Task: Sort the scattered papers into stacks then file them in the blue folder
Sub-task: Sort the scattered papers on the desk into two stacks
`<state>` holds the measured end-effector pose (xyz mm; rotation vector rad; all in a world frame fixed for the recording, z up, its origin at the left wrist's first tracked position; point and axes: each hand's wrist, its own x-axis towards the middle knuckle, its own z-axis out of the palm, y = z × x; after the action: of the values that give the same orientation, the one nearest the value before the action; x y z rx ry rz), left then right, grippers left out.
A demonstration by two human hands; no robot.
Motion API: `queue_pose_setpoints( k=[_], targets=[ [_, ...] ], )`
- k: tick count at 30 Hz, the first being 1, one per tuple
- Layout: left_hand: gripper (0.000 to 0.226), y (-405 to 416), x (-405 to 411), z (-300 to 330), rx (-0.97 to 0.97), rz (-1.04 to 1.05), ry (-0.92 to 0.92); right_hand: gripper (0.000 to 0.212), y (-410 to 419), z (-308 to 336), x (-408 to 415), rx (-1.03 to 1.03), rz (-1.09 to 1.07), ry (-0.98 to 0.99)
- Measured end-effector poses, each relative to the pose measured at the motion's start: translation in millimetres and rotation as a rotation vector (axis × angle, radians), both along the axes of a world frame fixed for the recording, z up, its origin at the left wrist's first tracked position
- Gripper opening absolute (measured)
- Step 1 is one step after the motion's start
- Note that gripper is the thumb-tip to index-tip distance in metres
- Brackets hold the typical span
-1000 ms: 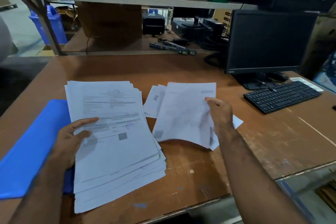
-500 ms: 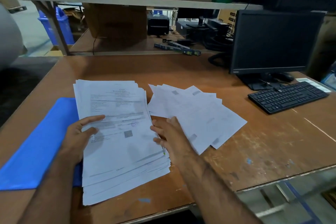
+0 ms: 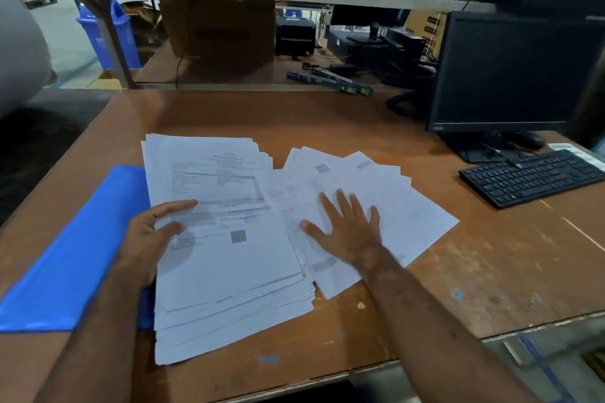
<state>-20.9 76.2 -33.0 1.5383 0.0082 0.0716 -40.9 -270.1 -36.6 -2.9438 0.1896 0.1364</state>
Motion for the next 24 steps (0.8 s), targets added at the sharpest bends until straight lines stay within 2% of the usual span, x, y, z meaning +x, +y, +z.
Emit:
queue_pose_setpoints(
  k=[5, 9, 13, 15, 18, 20, 24],
  targets=[
    [0.047, 0, 1, -1, 0.019, 0.008, 0.001, 0.091, 26, -5, 8, 0.01, -0.081, 0.016],
    [0.047, -2, -1, 1, 0.019, 0.015, 0.002, 0.079, 3, 8, 13, 0.017, -0.207, -0.078],
    [0.045, 1, 1, 0, 0.037, 0.003, 0.01, 0.078, -21, 24, 20, 0.013, -0.236, -0.042],
    [0.043, 0, 0, 2, 0.054, 0.002, -0.002, 0.073, -28, 29, 25, 0.185, -0.231, -0.074],
    [0.041, -1, -3, 2, 0.056, 0.0, -0.018, 0.043, -42, 32, 30, 0.606, -0.154, -0.129],
    [0.041, 0, -2, 1, 0.051, -0.007, -0.016, 0.031, -49, 40, 28, 0.875, -0.097, -0.117],
    [0.043, 2, 1, 0, 0.071, -0.016, -0.005, 0.033, -46, 55, 18, 1.561, 0.015, -0.178]
  ],
)
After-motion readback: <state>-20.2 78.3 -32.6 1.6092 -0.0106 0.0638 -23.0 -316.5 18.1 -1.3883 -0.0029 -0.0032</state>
